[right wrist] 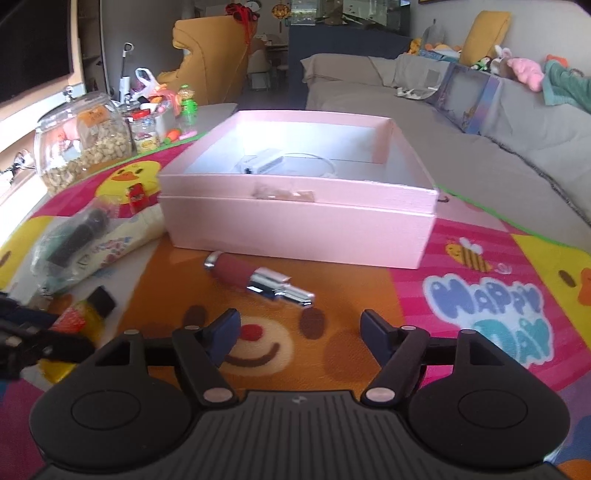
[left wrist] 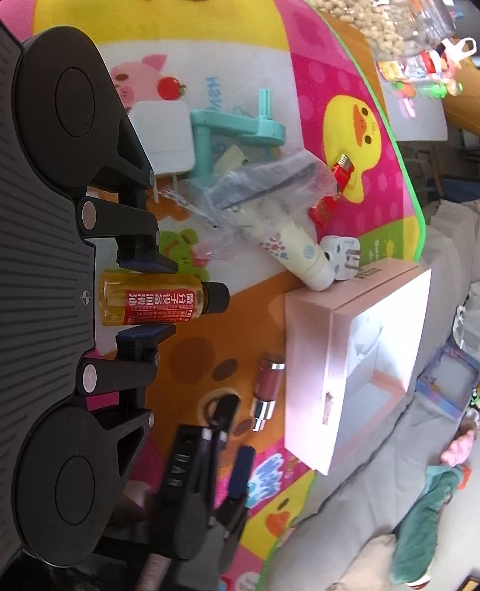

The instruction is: Organize rigid objects

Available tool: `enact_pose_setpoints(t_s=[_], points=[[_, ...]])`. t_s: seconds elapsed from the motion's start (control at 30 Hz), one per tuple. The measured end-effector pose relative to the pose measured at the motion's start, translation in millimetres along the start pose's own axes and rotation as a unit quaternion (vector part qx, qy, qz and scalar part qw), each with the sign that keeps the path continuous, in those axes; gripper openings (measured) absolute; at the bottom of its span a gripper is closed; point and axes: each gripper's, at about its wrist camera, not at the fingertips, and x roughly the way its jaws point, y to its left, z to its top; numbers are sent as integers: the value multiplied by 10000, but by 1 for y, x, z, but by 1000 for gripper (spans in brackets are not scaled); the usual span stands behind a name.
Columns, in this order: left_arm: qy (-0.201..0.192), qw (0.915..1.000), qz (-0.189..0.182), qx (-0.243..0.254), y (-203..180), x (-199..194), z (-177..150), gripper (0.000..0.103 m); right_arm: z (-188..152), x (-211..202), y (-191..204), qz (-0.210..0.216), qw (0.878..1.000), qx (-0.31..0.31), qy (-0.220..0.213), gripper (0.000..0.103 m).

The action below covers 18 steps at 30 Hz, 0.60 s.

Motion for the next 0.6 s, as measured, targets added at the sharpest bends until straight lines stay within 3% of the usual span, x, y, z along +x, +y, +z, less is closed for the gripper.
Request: enact_pose_setpoints(t_s=[0.17,0.37,0.5,0.6], points=[[-379,9992,-122,84,1,-1,-10,32,7,2,3,-101,9998,-147,6,72],[-557,9979,-35,337,-5,-8,-19,32,6,5,-10,-1093,9939,-107,-138,72],[-761,9962,-29,415,-4,-15,-22,32,8,-3,-6,-548,9979,260,-209,73],[-936,9943,-19,503,-3,-20,-24,32,10,4,12,-458,9988,111,-133,74]])
